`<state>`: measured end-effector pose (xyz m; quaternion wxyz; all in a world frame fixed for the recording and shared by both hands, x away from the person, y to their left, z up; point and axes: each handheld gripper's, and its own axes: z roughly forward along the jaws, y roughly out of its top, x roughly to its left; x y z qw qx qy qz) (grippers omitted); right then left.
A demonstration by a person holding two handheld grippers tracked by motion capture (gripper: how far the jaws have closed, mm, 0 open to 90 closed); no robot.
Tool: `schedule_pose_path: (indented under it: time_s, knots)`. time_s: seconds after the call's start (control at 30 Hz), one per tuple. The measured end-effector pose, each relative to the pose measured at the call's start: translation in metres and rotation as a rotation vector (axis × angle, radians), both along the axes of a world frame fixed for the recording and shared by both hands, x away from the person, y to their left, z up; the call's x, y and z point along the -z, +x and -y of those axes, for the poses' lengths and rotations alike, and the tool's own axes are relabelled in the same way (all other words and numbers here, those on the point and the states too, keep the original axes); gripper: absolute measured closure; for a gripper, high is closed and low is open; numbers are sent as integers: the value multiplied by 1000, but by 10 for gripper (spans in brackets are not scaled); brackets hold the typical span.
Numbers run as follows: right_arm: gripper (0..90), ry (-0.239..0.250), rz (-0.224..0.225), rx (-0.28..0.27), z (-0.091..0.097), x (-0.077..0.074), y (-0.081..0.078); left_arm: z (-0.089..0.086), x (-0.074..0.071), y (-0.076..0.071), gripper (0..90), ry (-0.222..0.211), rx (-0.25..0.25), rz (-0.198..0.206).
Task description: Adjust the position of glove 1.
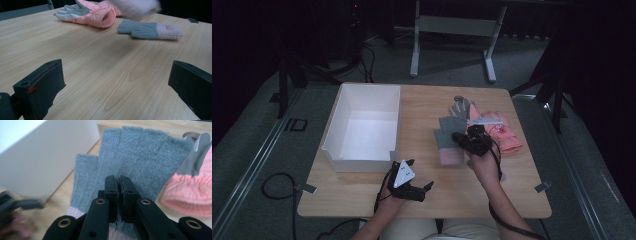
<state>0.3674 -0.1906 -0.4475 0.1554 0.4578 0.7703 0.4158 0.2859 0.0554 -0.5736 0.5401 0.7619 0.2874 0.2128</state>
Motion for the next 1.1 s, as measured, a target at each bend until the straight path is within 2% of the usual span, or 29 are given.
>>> schedule_pose_path:
  time_s: [0.03,0.1,0.13,0.17,0.2,0.27,0.4,0.6,0.67,0.87,1.0,1.07,1.1]
  knots:
    - [856,21,-5,9,2,1,-6,0,0,0,0,0,-1,1]
    - [856,7,-6,23,2,5,-19,0,0,0,0,1,2,1]
    - [856,7,-6,23,2,5,-19,0,0,0,0,1,2,1]
    - [856,8,-17,29,2,9,-24,0,0,0,0,1,2,1]
    - [856,19,-44,55,4,21,-32,0,0,0,0,0,2,1]
    - [856,45,-89,59,5,34,-34,0,0,0,0,-1,1,-1]
    - [856,36,-146,71,3,60,-33,-1,0,0,0,-3,1,-4]
    - [855,23,-184,92,-3,84,-30,0,0,0,0,-2,5,-2]
    - [853,6,-182,102,-4,90,-29,0,0,0,0,-2,4,-3]
    - [839,-9,-216,114,-5,106,-24,0,0,0,0,-2,4,-5]
    - [815,-16,-210,102,-5,106,-22,0,0,0,0,-2,5,-5]
    - [760,-13,-208,91,-4,103,-21,0,0,0,0,-2,5,-5]
    - [737,-19,-191,85,-3,99,-21,0,0,0,0,-2,5,-5]
